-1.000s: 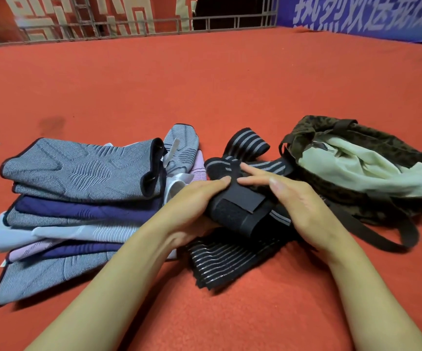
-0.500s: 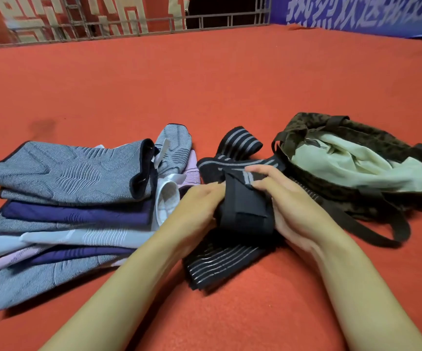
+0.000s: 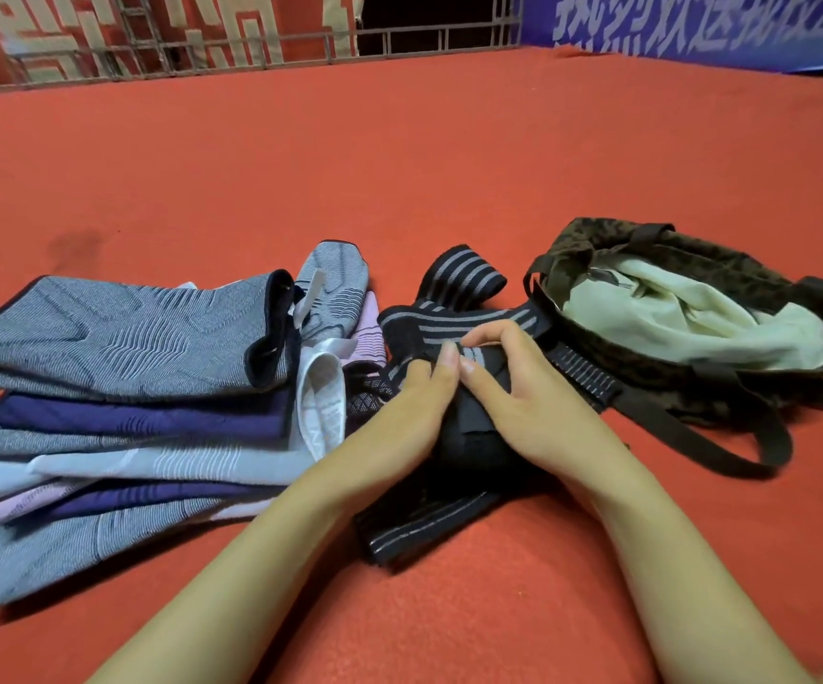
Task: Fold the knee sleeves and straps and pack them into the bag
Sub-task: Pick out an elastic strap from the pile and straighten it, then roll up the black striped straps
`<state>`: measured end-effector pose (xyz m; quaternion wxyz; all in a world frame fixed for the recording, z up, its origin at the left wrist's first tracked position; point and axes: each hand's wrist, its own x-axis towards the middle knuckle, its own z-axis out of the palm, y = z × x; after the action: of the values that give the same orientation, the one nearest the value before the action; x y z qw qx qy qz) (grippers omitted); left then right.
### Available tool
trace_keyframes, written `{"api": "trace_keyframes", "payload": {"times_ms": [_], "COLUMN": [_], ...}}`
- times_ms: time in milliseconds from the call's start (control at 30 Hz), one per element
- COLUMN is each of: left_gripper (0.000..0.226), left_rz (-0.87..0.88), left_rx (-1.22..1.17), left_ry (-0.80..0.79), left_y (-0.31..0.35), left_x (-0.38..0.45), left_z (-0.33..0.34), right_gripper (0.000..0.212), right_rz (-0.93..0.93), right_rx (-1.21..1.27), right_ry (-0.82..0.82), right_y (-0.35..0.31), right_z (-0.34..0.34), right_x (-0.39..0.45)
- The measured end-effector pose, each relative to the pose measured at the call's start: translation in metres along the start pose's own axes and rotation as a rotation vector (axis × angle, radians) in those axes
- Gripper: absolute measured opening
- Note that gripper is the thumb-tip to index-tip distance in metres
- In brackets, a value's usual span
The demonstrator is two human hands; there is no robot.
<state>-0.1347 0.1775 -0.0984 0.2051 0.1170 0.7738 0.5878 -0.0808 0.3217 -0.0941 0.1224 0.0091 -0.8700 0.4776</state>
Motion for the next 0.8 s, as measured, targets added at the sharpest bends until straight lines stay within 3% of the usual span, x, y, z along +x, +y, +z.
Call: {"api": "trace_keyframes", "payload": {"times_ms": [100, 200, 267, 433, 500, 600, 700, 800], "left_gripper": [0.051, 0.041, 0.027, 0.033, 0.033, 0.029, 0.024, 0.022], "left_rz": [0.005, 0.106, 0.109, 0.08, 0.098, 0.147, 0.229, 0.297], "left_rx": [0.226, 0.102, 0.122, 0.047, 0.021, 0.003, -0.07, -0.107], "left_ry": [-0.055, -0.215, -0.206, -0.261, -0.28, -0.258, -0.116, 0.022], "left_y": [0.001, 0.002, 0.01, 0.018, 0.009, -0.003, -0.004, -0.006], "left_x": [-0.006, -0.024, -0.027, -0.033, -0.028, -0.016, -0.002, 0.011], "left_z": [-0.004, -0.02, -0.037, -0.093, -0.105, -0.115, -0.127, -0.135], "right_gripper": [0.022, 0.024, 0.02, 0.008, 0.01, 0.021, 0.021, 0.034], "right_rz": [-0.091, -0.1, -0.028, 0.219, 0.158, -0.124, -0.284, -0.263], "right_rx": [-0.11, -0.213, -0.277, -0.563, -0.688, -0.65, -0.544, -0.553], "right_ry": [-0.043, -0.012, 0.053, 0.079, 0.161, 0.223, 0.066, -0.058], "right_y": [0.005, 0.017, 0.03, 0.045, 0.041, 0.032, 0.027, 0.021], "right_z": [-0.014, -0.039, -0.055, -0.058, -0.049, -0.038, -0.021, -0.002], "right_x": [0.003, 0.007, 0.008, 0.011, 0.01, 0.008, 0.011, 0.023]}}
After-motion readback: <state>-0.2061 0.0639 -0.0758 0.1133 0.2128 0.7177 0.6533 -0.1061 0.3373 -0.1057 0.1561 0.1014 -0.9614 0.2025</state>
